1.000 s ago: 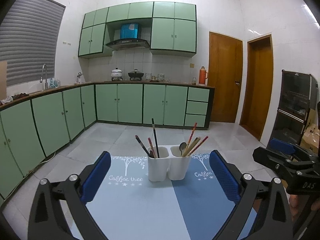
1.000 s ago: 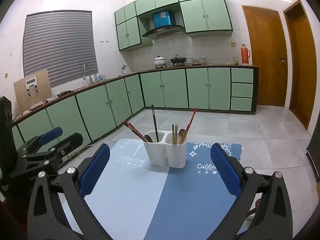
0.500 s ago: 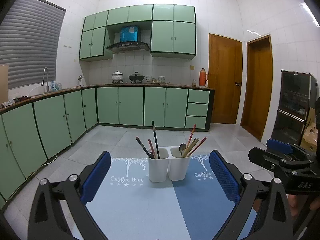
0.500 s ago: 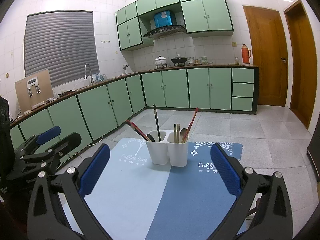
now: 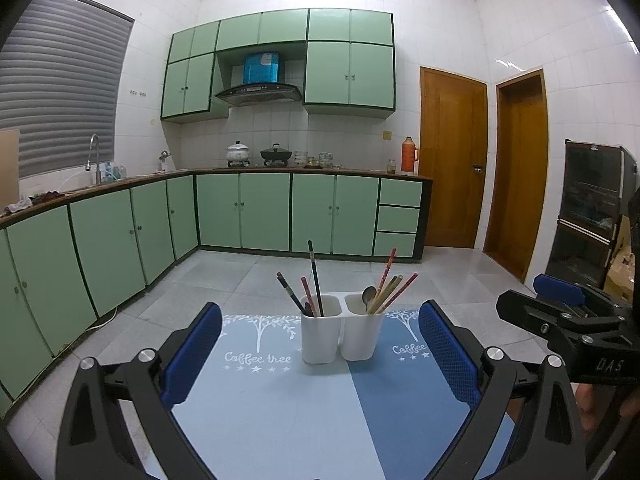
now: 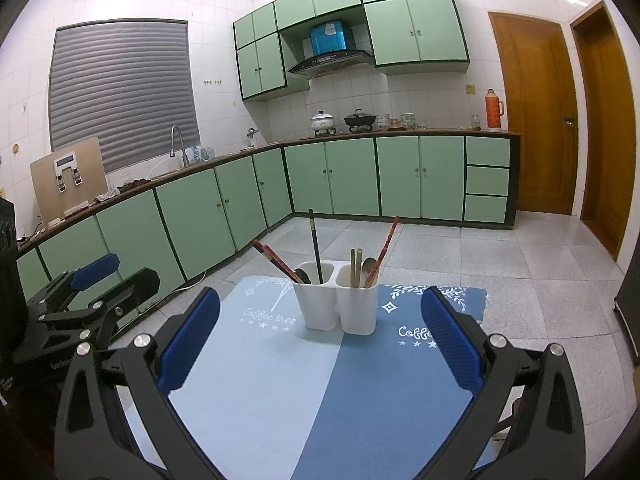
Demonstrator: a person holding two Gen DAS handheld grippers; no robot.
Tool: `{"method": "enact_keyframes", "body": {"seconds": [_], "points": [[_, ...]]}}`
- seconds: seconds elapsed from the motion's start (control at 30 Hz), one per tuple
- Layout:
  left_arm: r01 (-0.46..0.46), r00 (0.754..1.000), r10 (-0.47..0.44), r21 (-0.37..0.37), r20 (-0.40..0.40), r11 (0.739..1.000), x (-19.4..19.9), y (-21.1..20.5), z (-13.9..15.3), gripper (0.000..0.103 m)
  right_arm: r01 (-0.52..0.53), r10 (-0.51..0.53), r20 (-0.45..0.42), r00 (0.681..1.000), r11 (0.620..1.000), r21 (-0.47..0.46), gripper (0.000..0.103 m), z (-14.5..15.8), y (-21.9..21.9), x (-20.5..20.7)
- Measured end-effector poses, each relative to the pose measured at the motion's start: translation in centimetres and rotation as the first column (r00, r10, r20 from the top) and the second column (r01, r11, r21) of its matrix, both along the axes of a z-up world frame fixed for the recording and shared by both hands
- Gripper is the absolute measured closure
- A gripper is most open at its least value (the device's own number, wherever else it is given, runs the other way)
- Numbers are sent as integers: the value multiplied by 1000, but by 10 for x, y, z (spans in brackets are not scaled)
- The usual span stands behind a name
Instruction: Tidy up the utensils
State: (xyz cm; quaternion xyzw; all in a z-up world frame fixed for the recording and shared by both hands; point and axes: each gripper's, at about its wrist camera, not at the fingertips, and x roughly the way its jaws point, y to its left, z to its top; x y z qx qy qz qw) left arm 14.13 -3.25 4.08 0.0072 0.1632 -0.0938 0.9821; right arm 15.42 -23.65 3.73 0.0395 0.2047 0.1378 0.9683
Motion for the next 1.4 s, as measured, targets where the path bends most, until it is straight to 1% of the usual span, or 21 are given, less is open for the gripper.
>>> {"method": "enact_keyframes", "body": {"seconds": [1.4], "points": [[-7, 1000, 7, 0, 0, 1000, 1, 5, 0, 6, -5, 5, -3, 1000, 1000, -5, 5, 0, 4, 3]]}}
